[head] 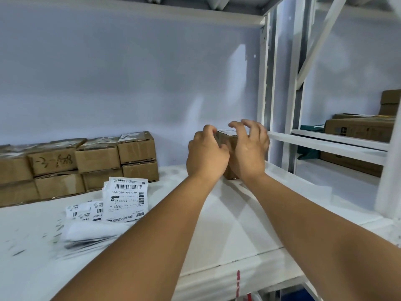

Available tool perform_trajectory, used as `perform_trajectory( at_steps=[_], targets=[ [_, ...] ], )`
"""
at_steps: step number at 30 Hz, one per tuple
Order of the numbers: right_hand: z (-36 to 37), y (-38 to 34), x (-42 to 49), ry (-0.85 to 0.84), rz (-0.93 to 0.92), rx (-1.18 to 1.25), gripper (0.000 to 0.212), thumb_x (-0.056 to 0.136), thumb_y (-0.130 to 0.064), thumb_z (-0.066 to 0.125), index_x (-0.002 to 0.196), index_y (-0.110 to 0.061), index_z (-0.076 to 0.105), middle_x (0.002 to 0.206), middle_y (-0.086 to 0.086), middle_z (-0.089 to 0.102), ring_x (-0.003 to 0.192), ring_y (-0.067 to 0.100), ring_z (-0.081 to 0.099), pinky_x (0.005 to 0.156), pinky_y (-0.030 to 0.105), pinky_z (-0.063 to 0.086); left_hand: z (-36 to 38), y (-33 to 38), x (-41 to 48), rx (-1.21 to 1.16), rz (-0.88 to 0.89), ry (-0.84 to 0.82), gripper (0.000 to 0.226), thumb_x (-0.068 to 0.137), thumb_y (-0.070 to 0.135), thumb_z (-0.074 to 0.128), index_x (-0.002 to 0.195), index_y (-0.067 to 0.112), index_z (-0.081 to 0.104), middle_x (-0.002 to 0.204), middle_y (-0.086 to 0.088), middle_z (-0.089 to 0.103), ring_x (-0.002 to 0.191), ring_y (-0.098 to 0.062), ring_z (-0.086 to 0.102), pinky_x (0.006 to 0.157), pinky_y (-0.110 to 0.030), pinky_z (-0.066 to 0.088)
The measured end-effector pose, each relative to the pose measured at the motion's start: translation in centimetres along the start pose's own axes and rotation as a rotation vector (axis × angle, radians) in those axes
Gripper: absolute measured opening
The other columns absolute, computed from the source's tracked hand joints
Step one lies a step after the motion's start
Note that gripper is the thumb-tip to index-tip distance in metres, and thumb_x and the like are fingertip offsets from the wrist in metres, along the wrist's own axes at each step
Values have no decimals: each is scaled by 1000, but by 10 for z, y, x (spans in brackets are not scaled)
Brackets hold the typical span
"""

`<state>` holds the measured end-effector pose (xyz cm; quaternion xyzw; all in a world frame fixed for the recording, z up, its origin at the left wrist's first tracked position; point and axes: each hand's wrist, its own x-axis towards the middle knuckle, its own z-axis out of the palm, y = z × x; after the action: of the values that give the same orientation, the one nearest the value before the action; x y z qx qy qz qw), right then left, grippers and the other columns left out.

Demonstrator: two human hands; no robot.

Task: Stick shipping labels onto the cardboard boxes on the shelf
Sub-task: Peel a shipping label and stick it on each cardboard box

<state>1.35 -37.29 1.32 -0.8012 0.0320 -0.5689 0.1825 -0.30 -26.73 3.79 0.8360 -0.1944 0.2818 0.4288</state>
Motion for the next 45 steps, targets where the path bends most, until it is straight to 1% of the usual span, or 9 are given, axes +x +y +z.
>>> perform_trajectory(
  at_steps=[5,9,13,17,26,33,39,42,45],
  targets=[
    [4,-40,-8,-243,-194,176,37,83,-24,43,112,-11,61,106,13,59,100,33,52,86,39,44,-49,-15,-2,445,121,-3,35,90,20,45,125,21,49,128,-1,50,122,-21,38,78,-33,39],
    [12,-82,-16,-447,-91,238,39,88,-18,57,126,-16,50,124,13,48,115,31,48,92,42,45,-93,-46,-2,566,73,18,32,90,19,44,121,18,52,123,-2,54,120,-23,40,71,-31,37],
    [26,-120,-20,-536,-30,215,46,88,-16,56,132,-21,46,134,11,41,124,29,40,96,34,40,-131,-85,-2,618,18,-5,28,88,14,46,114,15,56,117,-8,58,116,-28,46,76,-36,44],
    [50,-148,-24,-591,14,208,56,87,-15,53,139,-27,39,142,12,34,132,32,28,102,39,37,-154,-124,-6,627,-6,-9,20,86,14,47,103,14,59,108,-10,62,110,-29,51,73,-33,43],
    [99,-179,-30,-525,153,128,62,89,-41,58,144,-35,31,155,15,10,139,37,12,109,50,29,-159,-139,-5,571,19,-48,26,88,17,47,111,17,59,115,-9,57,112,-27,49,83,-39,49],
    [108,-186,-23,-539,272,220,64,82,-39,65,135,-25,34,153,15,8,131,37,29,92,44,42,-158,-146,-5,551,22,-64,33,89,18,47,115,35,59,126,1,53,122,-21,42,88,-39,49],
    [108,-185,-31,-356,272,298,60,80,-40,69,127,-18,39,148,10,17,127,36,33,90,41,44,-155,-143,-4,586,-12,-26,25,89,20,47,112,18,57,119,-6,56,112,-25,50,76,-37,46],
    [98,-183,-30,-247,245,333,56,80,-37,69,126,-18,42,152,13,10,131,37,30,96,39,42,-157,-144,-2,421,-75,28,22,91,21,47,109,19,59,111,-4,60,98,-24,58,76,-35,49],
    [83,-178,-24,-184,209,408,56,79,-32,71,127,-20,44,154,17,9,139,34,23,104,35,35,-160,-139,1,38,-203,90,20,96,30,46,105,22,61,103,5,62,89,-16,58,79,-30,47]
  ],
)
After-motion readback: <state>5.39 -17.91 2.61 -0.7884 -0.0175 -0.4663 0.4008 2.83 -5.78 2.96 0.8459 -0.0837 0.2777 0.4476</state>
